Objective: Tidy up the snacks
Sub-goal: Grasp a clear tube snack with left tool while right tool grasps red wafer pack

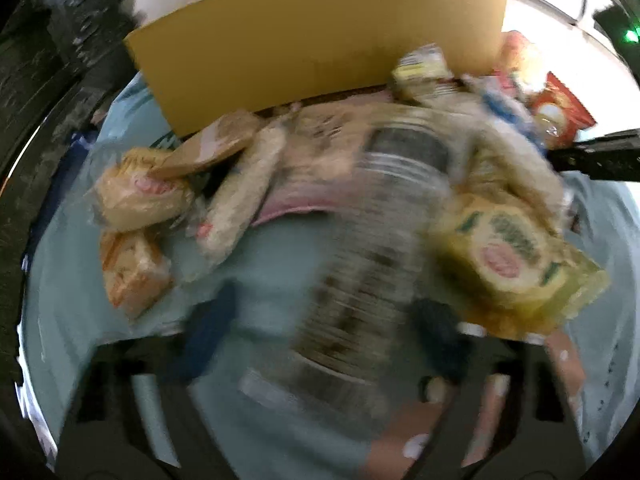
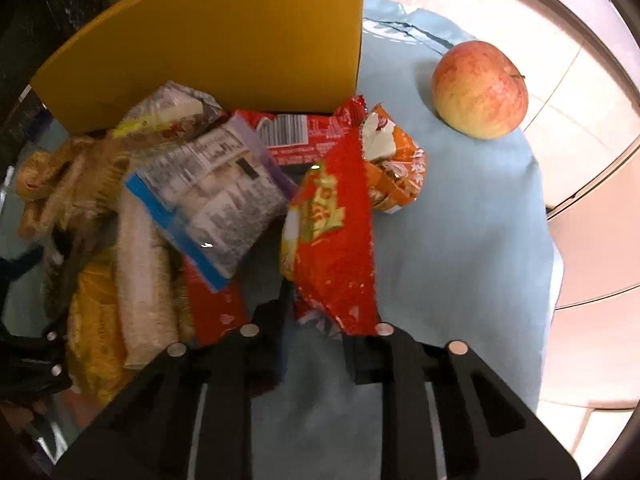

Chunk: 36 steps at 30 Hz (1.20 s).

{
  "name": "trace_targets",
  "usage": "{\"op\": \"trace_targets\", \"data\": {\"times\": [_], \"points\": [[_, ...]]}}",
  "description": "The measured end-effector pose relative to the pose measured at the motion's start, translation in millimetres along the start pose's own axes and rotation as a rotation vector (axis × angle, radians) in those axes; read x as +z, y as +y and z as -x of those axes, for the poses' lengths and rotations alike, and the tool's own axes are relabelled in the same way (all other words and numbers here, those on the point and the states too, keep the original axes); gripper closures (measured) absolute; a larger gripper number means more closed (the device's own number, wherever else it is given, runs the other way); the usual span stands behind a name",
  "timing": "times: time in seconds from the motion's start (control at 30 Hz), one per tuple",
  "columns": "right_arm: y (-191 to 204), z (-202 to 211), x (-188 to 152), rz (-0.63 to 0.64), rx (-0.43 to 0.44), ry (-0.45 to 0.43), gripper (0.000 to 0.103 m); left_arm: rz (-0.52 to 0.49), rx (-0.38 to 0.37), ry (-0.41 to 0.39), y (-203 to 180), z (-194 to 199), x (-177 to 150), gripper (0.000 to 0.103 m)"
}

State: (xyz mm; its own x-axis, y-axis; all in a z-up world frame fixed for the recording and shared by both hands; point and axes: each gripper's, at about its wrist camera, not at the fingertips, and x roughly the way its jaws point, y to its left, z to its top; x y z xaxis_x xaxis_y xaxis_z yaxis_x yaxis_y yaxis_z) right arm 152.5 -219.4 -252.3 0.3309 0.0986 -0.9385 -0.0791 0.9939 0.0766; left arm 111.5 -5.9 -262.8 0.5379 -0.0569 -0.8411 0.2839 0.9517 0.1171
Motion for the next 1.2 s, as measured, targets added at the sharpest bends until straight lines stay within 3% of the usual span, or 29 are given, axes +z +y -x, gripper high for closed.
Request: {"op": "trace_targets", "data": {"times": [0.17,0.27,0.5,0.63,0.67,0.7,0.73,0.8,0.9,1.07,1.1,1.13,1.17,1.2], "points": [[-11.8,23.8,-12.0,-0.011,0.032,-0.039,0.085,-0.019,-0.047,0.013,-9.4,4.7,1.4,0.062],[-22.4,41.8,-15.7,-0.035,0.054,-0.066,0.086,0.000,-0.075,-0.001,-5.5,12.7,0.4,0.066],[-23.8,78.2,-18.8,-0.034,0.094,-0.132,0.091,0.044,-0.101,-0.098,-2.4,49.6,6.5,0.066],[-19.2,56.5,-17.5,-0.039,0.110,-0.050,0.090,0.047,-0.074,-0.070,-1.7,48.2,2.4,0.066],[-16.7,58.0,-18.9,-0.036,0.094,-0.050,0.087,0.054,-0.065,-0.057,2.0,45.1,0.8,0.063],[-17.1,57.4,-19.7,-0.029,0.060,-0.053,0.073,0.065,-0.059,-0.045,3.8,42.7,-1.2,0.057],[-15.1,57.7,-22.7,-0.021,0.010,-0.056,0.048,0.073,-0.052,-0.034,5.7,40.5,-3.0,0.056],[-14.4,59.0,-23.6,-0.011,-0.022,-0.077,0.039,0.078,-0.050,-0.024,14.6,35.4,-4.8,0.056],[-6.8,55.4,-15.7,0.007,0.044,-0.090,0.039,0.079,-0.039,-0.017,17.8,31.1,-6.2,0.047],[2.1,14.1,3.8,0.009,0.017,-0.002,0.039,0.089,-0.027,0.037,18.3,9.4,-6.7,0.038],[-0.4,7.3,5.2,-0.019,0.034,0.019,0.052,0.090,-0.024,0.054,17.7,3.3,-6.7,0.038],[-3.5,3.9,6.5,-0.056,0.076,0.032,0.059,0.094,-0.026,0.061,17.9,0.6,-6.5,0.039],[-4.6,6.2,7.5,-0.074,0.091,0.021,0.059,0.100,-0.042,0.056,19.0,1.4,-5.8,0.054],[-5.0,10.6,7.0,-0.079,0.111,0.008,0.059,0.101,-0.055,0.053,19.5,2.8,-5.4,0.059]]}}
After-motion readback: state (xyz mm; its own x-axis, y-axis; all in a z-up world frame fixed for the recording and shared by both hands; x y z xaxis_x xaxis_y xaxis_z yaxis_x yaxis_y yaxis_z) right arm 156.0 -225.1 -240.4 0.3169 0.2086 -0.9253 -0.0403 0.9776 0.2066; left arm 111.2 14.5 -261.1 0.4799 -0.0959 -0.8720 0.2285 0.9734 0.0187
